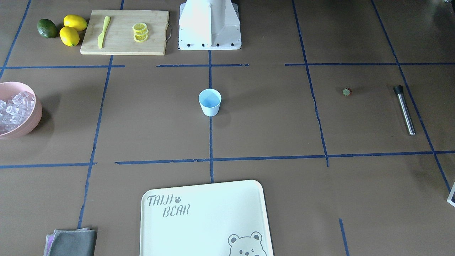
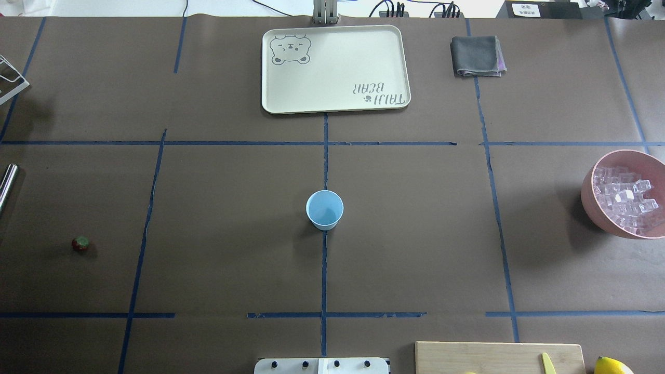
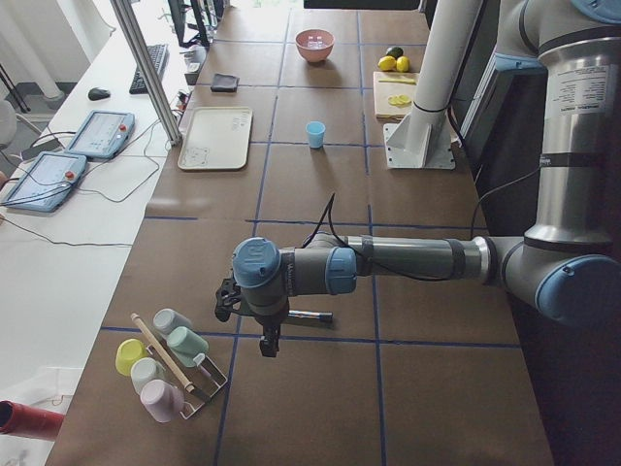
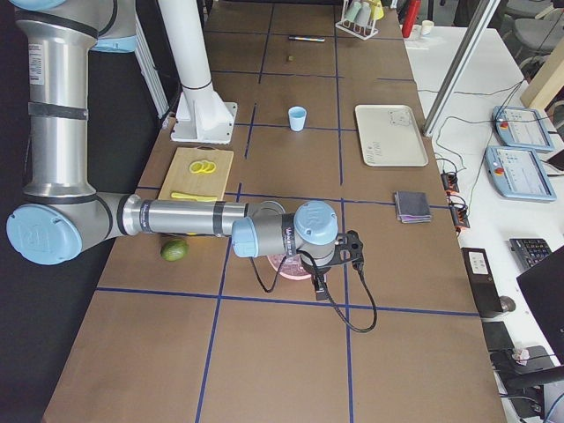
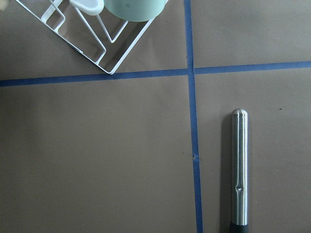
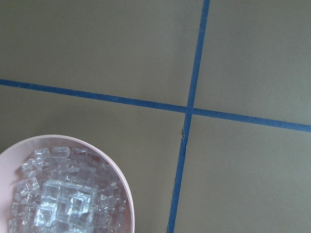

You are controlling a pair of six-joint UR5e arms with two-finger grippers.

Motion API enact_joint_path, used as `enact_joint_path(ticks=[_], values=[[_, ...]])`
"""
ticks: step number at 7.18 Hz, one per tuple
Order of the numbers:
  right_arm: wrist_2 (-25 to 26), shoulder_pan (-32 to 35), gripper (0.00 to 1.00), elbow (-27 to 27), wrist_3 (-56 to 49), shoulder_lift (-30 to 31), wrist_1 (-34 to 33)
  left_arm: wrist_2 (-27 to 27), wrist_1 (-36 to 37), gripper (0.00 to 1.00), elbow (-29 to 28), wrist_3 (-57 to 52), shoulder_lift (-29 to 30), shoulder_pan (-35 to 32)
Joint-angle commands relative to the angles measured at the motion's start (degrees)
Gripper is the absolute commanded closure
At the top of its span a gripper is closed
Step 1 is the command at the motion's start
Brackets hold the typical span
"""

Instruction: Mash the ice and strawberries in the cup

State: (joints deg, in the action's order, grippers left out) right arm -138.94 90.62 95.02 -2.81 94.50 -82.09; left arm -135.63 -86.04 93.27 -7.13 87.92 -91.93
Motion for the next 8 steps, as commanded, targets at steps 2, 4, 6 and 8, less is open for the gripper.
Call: enact_joint_path(ticks=[2, 4, 6, 8], values=[[0.4, 0.2, 0.00, 0.3, 0.1, -0.3, 0.0, 0.0, 0.0, 0.00, 0.1, 0.0, 0.0, 0.0], [1.0, 0.3, 0.00, 0.8, 0.1, -0.4, 0.0, 0.0, -0.1, 0.00, 0.2, 0.0, 0.0, 0.0], [0.6, 0.3, 0.00, 1.2, 0.2, 0.3, 0.1, 0.0, -0.5, 0.00, 0.2, -0.1, 0.0, 0.0], [3.3, 0.3, 0.00, 1.5, 0.3, 0.2, 0.3, -0.1, -0.5, 0.00, 0.2, -0.1, 0.0, 0.0]])
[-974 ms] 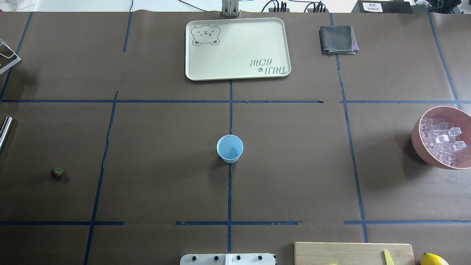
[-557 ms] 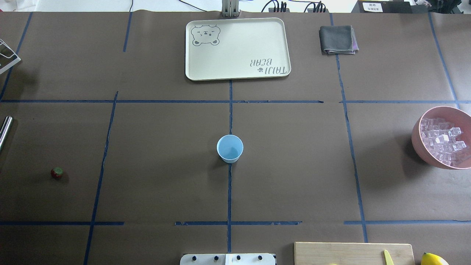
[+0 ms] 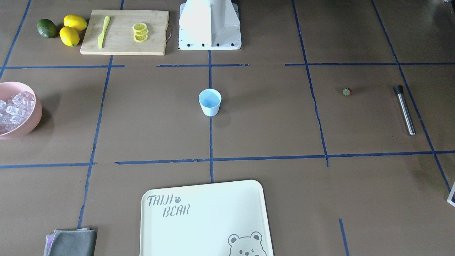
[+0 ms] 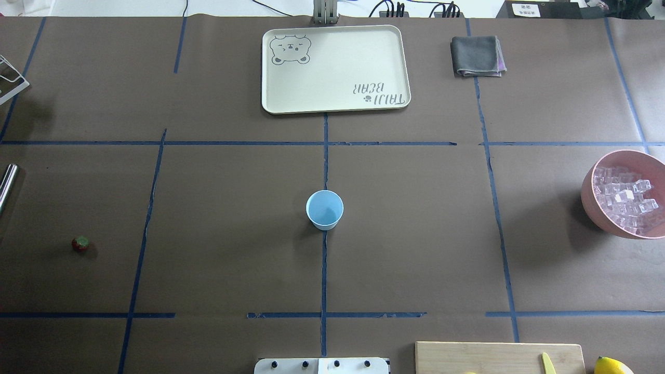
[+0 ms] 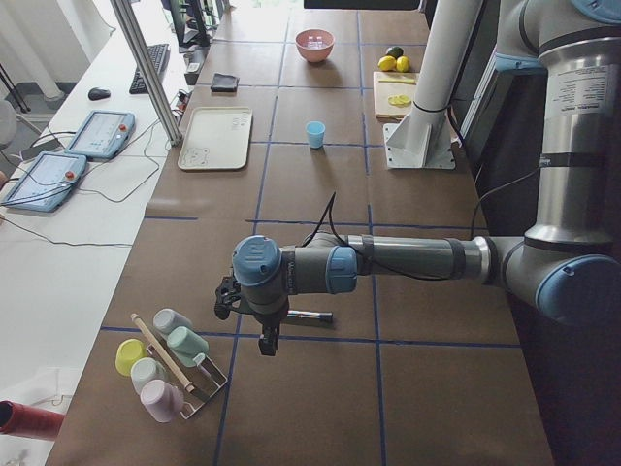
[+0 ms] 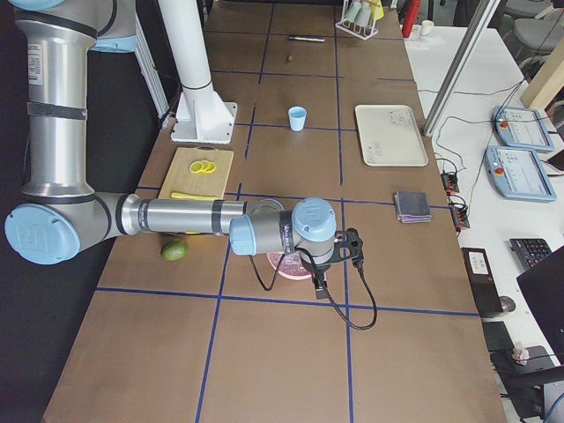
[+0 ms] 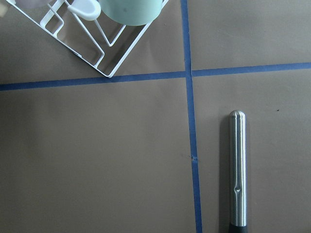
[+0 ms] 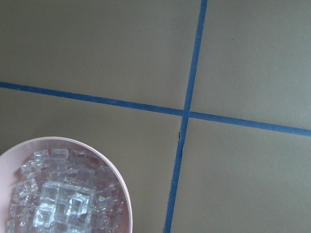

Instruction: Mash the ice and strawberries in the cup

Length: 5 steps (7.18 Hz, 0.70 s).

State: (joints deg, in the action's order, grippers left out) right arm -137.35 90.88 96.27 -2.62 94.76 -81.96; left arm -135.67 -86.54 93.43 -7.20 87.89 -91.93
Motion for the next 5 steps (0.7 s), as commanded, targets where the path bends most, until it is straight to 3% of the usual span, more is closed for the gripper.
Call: enact_joint_path(ticks=[1, 3, 5], values=[[2.2, -0.1, 0.00, 1.3, 5.7, 0.1, 0.6, 0.0, -0.1, 0.00, 0.0, 0.0, 0.0, 0.0], [2.8, -4.5, 0.00, 7.7, 13.1, 3.1, 0.5, 0.0, -0.1, 0.00, 0.0, -0.1, 0.0, 0.0], [2.9, -8.9, 0.03, 9.6, 21.6, 3.1, 0.5, 0.0, -0.1, 0.00, -0.1, -0.1, 0.0, 0.0]])
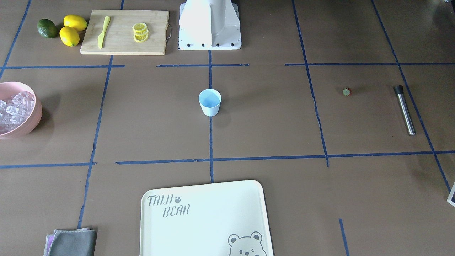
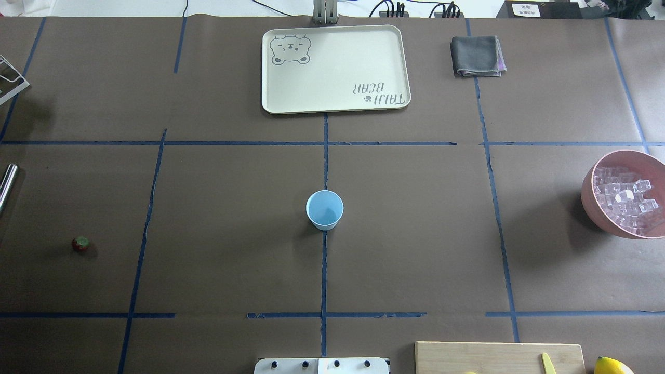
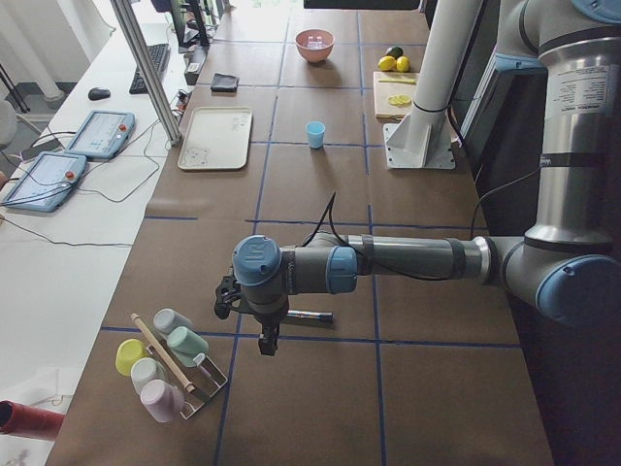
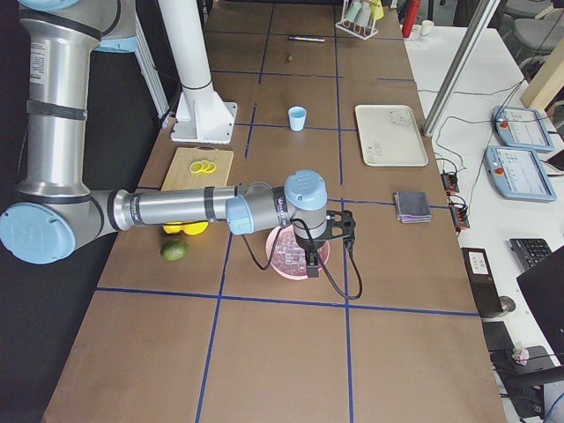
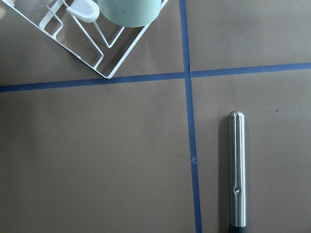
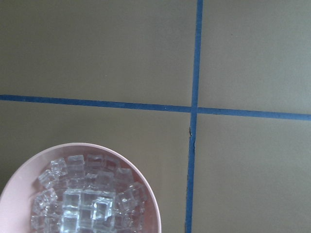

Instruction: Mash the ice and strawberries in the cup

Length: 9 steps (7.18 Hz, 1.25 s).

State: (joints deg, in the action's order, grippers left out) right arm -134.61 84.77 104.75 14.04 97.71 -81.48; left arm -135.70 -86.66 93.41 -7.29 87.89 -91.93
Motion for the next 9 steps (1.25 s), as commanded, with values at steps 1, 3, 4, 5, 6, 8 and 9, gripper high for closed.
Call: enact_joint_path(ticks=[1, 3, 4, 5, 6, 8, 9], values=[[0.2, -4.6, 0.05, 0.9, 7.2, -0.1, 0.0, 0.0, 0.0, 0.00, -0.1, 0.0, 0.0, 0.0], [1.7, -8.1, 0.14, -0.8, 8.1, -0.4, 0.1, 0.0, -0.1, 0.00, -0.1, 0.0, 0.0, 0.0], [2.0, -9.3, 0.19, -1.6, 8.7, -0.8, 0.1, -0.1, -0.1, 0.00, -0.1, 0.0, 0.0, 0.0], [2.0, -9.7, 0.26, -2.5, 8.8, -1.9, 0.1, 0.0, 0.0, 0.00, 0.0, 0.0, 0.0, 0.0], [2.2, -9.8, 0.35, -3.5, 8.8, -2.8, 0.1, -0.1, -0.1, 0.00, 0.0, 0.0, 0.0, 0.0], [5.0, -12.3, 0.36, -4.1, 8.7, -3.9, 0.1, -0.1, 0.0, 0.00, 0.1, 0.0, 0.0, 0.0], [5.4, -13.0, 0.36, -4.9, 8.8, -4.1, 0.1, -0.1, 0.0, 0.00, 0.4, 0.1, 0.0, 0.0]])
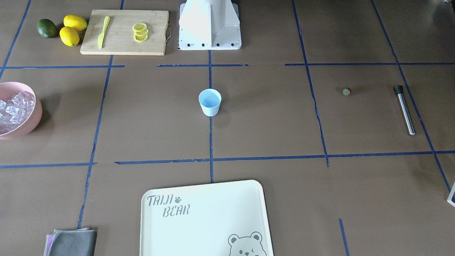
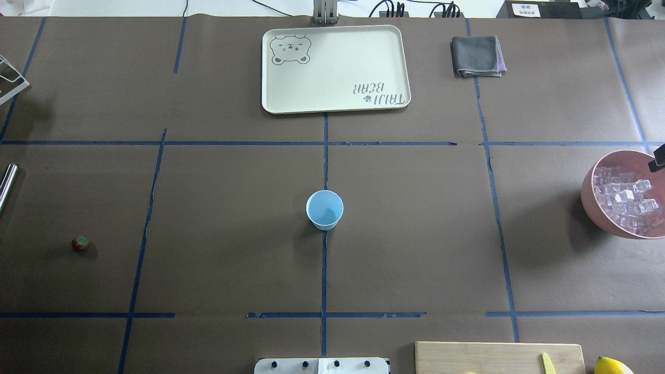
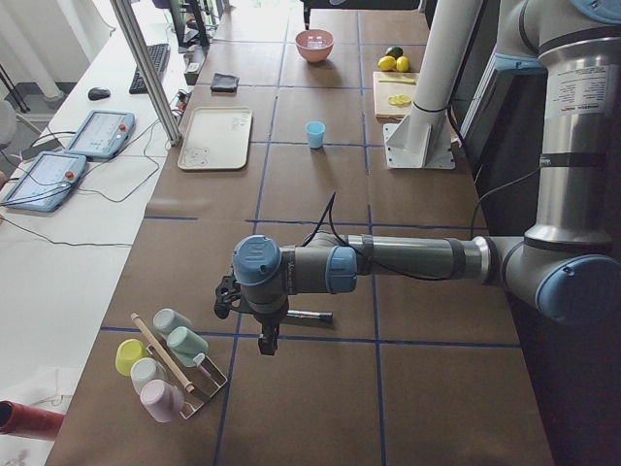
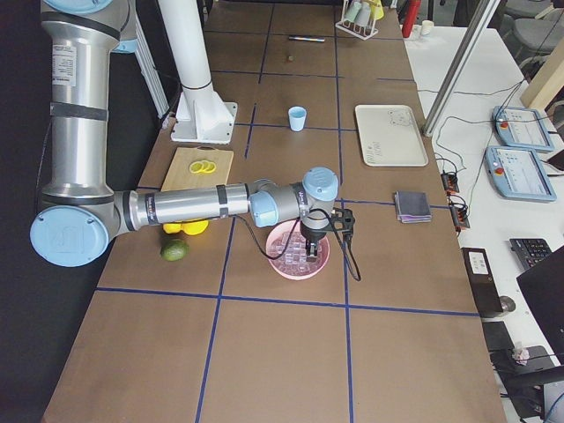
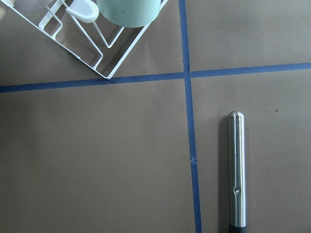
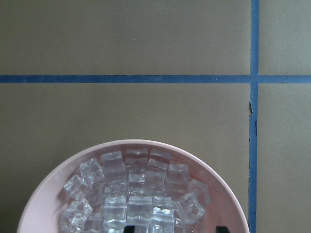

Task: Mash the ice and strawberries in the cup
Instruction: 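Lower the right gripper into the pink bowl and grasp an ice cube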

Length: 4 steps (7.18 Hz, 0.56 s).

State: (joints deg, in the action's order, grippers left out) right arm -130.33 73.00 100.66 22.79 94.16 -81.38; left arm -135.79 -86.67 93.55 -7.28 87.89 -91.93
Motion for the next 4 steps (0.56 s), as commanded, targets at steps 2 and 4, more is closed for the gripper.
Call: enact_joint_path(ticks=[2, 4], values=[[1.2, -2.5, 0.36, -1.0, 0.1, -0.6, 0.0, 0.1, 0.0, 0.00, 0.3, 0.1, 0.0, 0.0], [1.3, -4.2, 0.36, -1.3, 0.1, -0.6, 0.0, 0.1, 0.0, 0.00, 0.3, 0.0, 0.1, 0.0]])
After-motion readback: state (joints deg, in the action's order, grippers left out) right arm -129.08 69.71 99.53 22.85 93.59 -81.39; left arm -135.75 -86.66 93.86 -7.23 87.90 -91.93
